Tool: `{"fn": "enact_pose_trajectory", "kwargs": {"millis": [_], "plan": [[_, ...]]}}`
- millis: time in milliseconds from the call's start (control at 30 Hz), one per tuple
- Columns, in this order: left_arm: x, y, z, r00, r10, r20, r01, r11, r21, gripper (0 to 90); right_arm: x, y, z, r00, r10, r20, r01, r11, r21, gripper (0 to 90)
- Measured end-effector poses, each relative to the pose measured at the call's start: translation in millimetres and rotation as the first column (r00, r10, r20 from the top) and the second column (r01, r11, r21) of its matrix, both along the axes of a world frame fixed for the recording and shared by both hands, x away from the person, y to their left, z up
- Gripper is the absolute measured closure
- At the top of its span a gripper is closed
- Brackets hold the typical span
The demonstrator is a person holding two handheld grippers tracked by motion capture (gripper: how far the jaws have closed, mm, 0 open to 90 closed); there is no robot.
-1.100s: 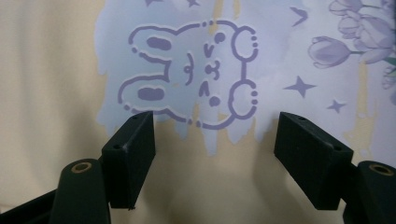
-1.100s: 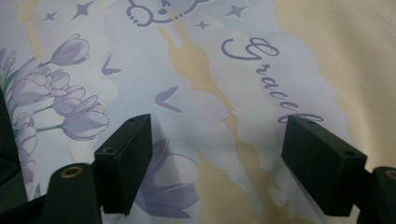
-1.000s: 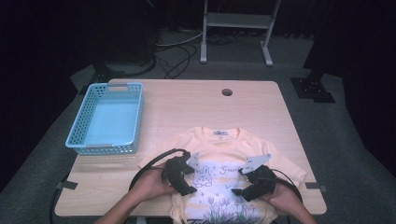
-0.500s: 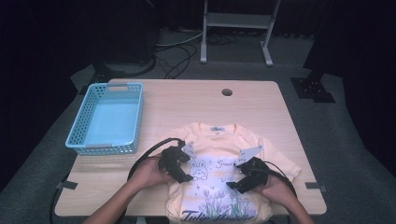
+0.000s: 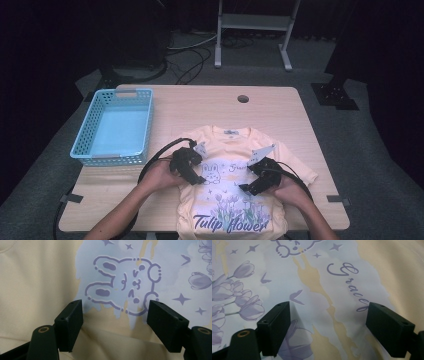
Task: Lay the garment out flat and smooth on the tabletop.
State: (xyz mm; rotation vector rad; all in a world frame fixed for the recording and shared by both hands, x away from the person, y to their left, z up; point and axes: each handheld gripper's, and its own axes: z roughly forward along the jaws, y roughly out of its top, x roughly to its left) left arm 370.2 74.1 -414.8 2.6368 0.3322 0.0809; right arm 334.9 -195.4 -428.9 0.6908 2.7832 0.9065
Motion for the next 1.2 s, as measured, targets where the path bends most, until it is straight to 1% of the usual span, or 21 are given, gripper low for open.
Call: {"fn": "enact_pose_trajectory", "kwargs": {"millis": [100,167,233,300,400,500,567,667,700,733,800,900,1000,1033,1067,1100,1167,1200], "plan": [[4.7,0.0,-0.2,0.9999,0.011,0.001,-0.011,0.9999,-0.005,28.4,6.2,-1.2,-0.7,1.0,-0.009,0.003,0.009,1.0,0.013,19.1],[7.9,0.1,-0.2,0.9999,0.011,-0.002,-0.011,0.9999,-0.006,27.2,13.2,2.3,1.0,0.9999,-0.013,-0.004,0.013,1.0,-0.015,18.4],[9.6,-0.5,-0.3,0.9999,0.013,-0.005,-0.013,0.9999,-0.005,26.6,14.7,3.3,1.3,0.9998,-0.017,-0.005,0.017,1.0,-0.018,18.3],[10.3,-1.7,-0.4,0.9998,0.013,-0.013,-0.013,0.9999,0.0,24.1,17.1,2.2,0.5,0.9998,-0.018,0.001,0.018,1.0,-0.008,18.3],[9.7,-2.5,-0.5,0.9999,0.011,-0.011,-0.011,0.9999,0.003,22.6,17.0,2.1,0.6,0.9998,-0.021,0.003,0.021,1.0,-0.011,18.1],[8.0,-2.4,0.0,0.9994,0.022,-0.028,-0.022,0.9997,-0.011,20.9,15.2,2.8,1.2,0.9994,-0.034,0.002,0.034,0.999,-0.025,14.2],[5.2,-1.9,0.5,0.9989,0.026,-0.039,-0.027,0.9994,-0.023,20.4,12.3,0.7,3.0,0.9988,-0.049,0.003,0.049,0.998,-0.037,13.9],[-5.3,-3.3,2.8,0.9993,0.014,-0.035,-0.015,0.9993,-0.034,19.6,5.7,-4.3,8.1,0.9984,-0.054,0.014,0.055,0.998,-0.041,12.9],[-11.0,-4.1,4.5,0.9995,0.001,-0.033,-0.002,0.9994,-0.036,19.5,2.4,-6.5,10.3,0.9983,-0.057,0.012,0.057,0.998,-0.04,12.6],[-16.2,-4.9,5.7,0.9995,-0.007,-0.03,0.006,0.9993,-0.036,19.5,-2.0,-9.4,12.7,0.9982,-0.059,0.016,0.059,0.997,-0.039,12.1],[-27.6,-6.6,7.1,0.9994,-0.018,-0.031,0.016,0.9985,-0.052,19.5,-10.5,-14.7,15.3,0.9978,-0.063,0.02,0.064,0.997,-0.033,12.1],[-43.2,-8.6,7.3,0.9988,-0.037,-0.032,0.035,0.9973,-0.064,19.4,-25.1,-22.0,14.8,0.9976,-0.069,0.01,0.069,0.997,-0.033,12.0],[-57.4,-11.0,5.4,0.9979,-0.055,-0.033,0.053,0.9972,-0.051,19.2,-39.4,-26.7,11.8,0.9975,-0.071,0.001,0.071,0.997,-0.037,11.7],[-59.4,-11.3,4.9,0.9977,-0.06,-0.03,0.059,0.9972,-0.046,18.8,-45.9,-28.4,9.8,0.9977,-0.067,0.0,0.067,0.997,-0.041,11.6],[-62.0,-11.6,3.7,0.9977,-0.061,-0.031,0.059,0.9974,-0.042,18.8,-45.9,-28.4,9.8,0.9977,-0.067,0.0,0.067,0.997,-0.041,11.6],[-64.9,-11.4,1.1,0.998,-0.054,-0.033,0.054,0.9982,-0.028,18.0,-52.4,-29.3,7.4,0.9977,-0.067,-0.011,0.067,0.997,-0.044,11.6],[-65.7,-11.4,-0.7,0.9982,-0.048,-0.037,0.047,0.9986,-0.025,18.0,-54.0,-29.2,5.9,0.998,-0.063,-0.01,0.062,0.997,-0.047,11.6],[-65.7,-11.1,-2.0,0.9982,-0.05,-0.034,0.05,0.9987,-0.014,17.9,-55.6,-28.7,4.8,0.9981,-0.061,-0.011,0.06,0.997,-0.054,11.6]]}}
